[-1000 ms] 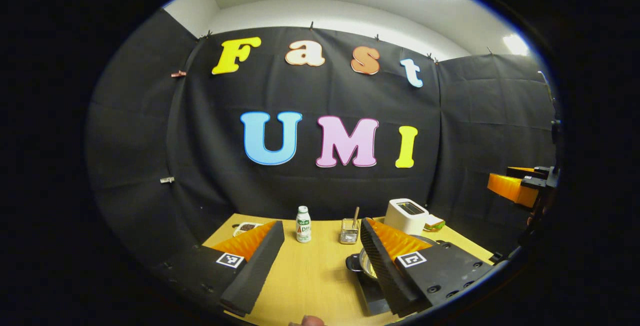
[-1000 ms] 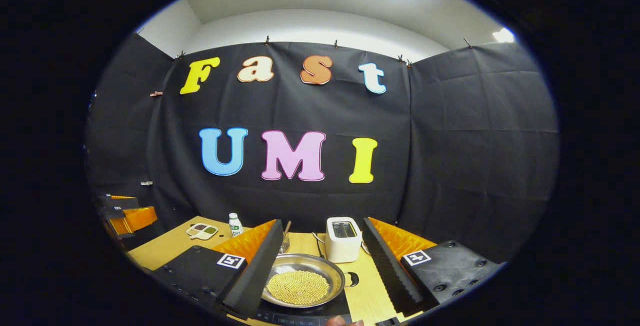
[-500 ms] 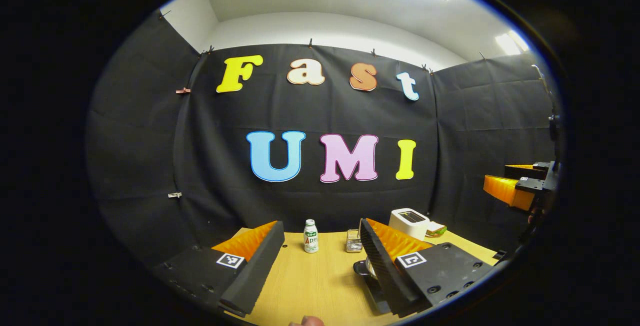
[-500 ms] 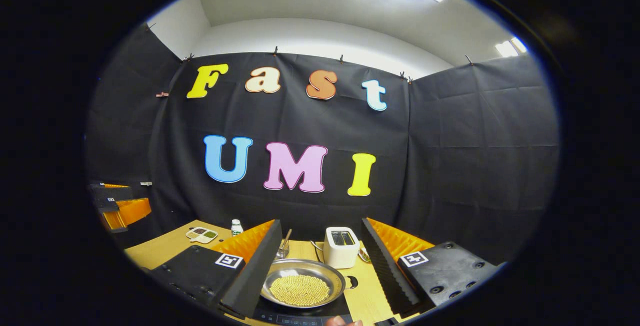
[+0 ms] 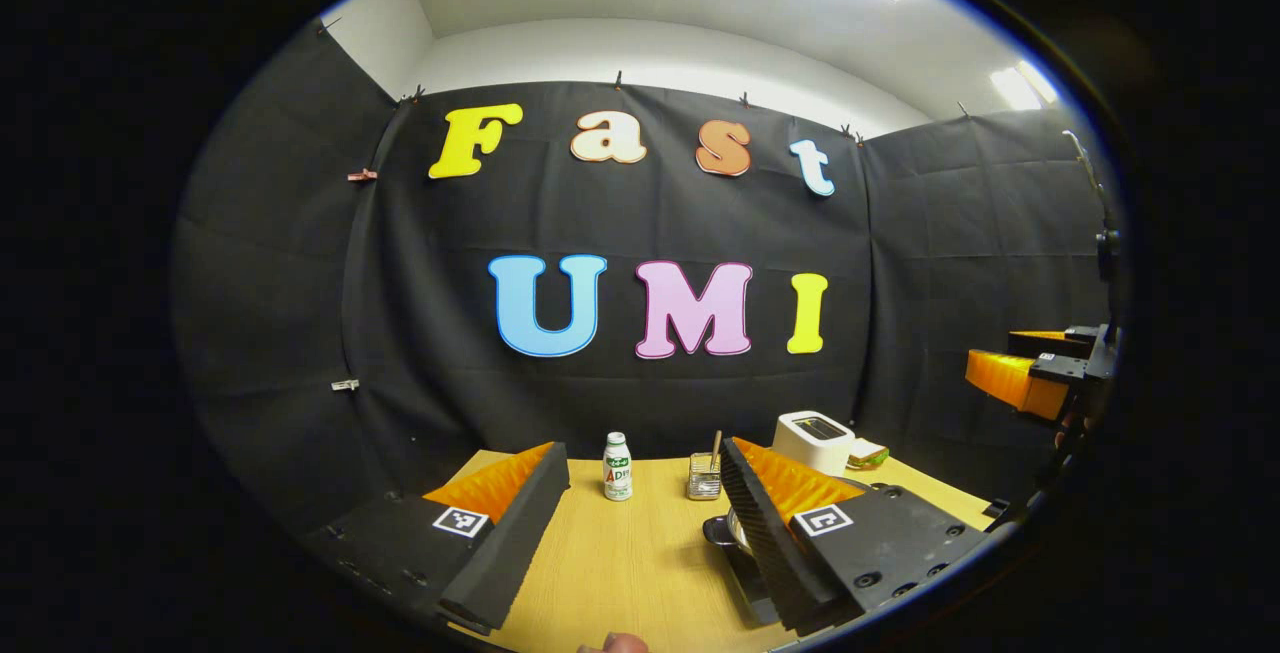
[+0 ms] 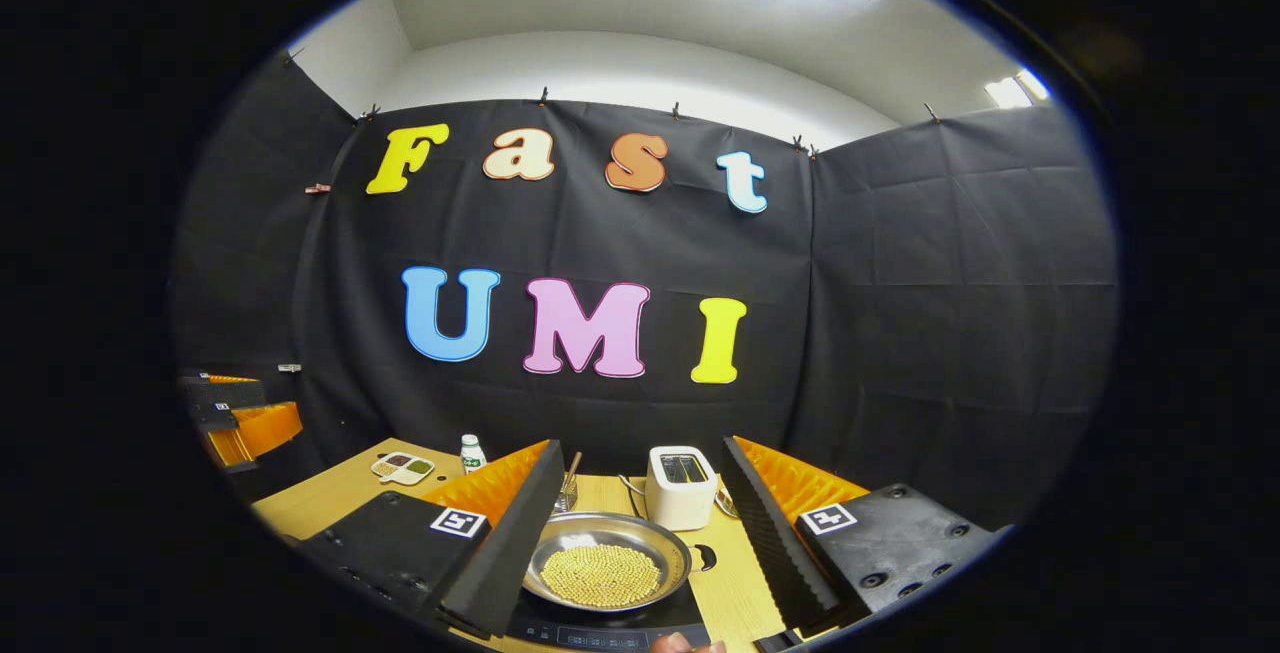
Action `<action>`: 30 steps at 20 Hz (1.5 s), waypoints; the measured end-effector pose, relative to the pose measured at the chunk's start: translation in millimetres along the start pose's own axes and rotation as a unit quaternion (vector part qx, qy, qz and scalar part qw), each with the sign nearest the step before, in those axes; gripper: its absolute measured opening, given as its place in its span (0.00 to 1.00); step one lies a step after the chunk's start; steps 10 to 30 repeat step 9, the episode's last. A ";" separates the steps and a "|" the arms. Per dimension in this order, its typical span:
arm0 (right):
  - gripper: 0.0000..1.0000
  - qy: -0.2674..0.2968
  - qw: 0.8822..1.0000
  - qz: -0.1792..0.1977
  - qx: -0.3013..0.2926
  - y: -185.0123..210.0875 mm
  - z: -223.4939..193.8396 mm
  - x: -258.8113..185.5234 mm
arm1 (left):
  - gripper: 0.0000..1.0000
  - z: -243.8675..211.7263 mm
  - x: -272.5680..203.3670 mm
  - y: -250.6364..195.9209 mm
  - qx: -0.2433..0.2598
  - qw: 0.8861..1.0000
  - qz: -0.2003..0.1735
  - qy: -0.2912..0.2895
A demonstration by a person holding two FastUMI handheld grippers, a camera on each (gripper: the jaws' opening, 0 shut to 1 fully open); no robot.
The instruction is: First push the handle of the pot to place it horizontally, then grasp the pot with both hands and set it on the induction cooktop.
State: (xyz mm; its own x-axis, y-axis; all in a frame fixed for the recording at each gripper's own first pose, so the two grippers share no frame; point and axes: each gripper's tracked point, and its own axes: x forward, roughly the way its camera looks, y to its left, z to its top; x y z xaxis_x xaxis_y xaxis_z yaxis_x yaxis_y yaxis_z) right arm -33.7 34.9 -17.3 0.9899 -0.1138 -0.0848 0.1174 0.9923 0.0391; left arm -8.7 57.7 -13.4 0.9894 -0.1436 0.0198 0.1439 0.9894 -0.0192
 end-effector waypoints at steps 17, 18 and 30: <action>0.98 0.004 1.000 -0.010 0.011 -9.5 -3.0 1.6 | 0.95 -1.5 2.1 -4.9 -0.002 1.000 -0.002 0.003; 0.98 0.004 1.000 -0.010 0.011 -9.5 -3.0 1.6 | 0.95 -1.5 2.1 -4.9 -0.002 1.000 -0.002 0.003; 0.98 0.004 1.000 -0.010 0.011 -9.5 -3.0 1.6 | 0.95 -1.5 2.1 -4.9 -0.002 1.000 -0.002 0.003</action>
